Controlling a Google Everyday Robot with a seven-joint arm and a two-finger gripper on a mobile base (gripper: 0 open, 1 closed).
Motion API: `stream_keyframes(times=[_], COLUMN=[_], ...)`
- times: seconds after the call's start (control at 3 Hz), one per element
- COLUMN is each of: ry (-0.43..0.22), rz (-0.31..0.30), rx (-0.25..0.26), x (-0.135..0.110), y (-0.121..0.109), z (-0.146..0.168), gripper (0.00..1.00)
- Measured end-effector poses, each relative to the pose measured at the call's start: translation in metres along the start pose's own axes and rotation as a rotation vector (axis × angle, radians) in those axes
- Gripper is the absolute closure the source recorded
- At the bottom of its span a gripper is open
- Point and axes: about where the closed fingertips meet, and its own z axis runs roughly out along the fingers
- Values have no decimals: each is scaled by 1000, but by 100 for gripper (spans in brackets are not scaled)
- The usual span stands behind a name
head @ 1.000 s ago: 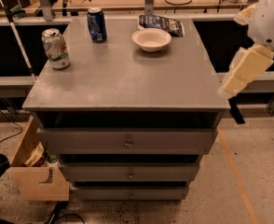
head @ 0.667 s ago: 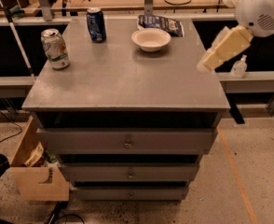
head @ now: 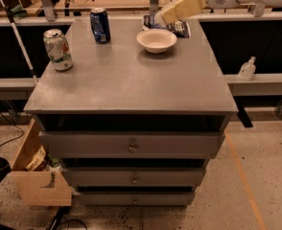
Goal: Pick pepsi can
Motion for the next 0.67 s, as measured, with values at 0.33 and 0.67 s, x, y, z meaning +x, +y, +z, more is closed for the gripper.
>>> stream_keyframes(times=[0.33, 0.67], ry=[-33, -32], rz=[3, 2], rx=[64, 63], x=[-10, -10], y=[-15, -15], z=[2, 1], gripper=[0, 0])
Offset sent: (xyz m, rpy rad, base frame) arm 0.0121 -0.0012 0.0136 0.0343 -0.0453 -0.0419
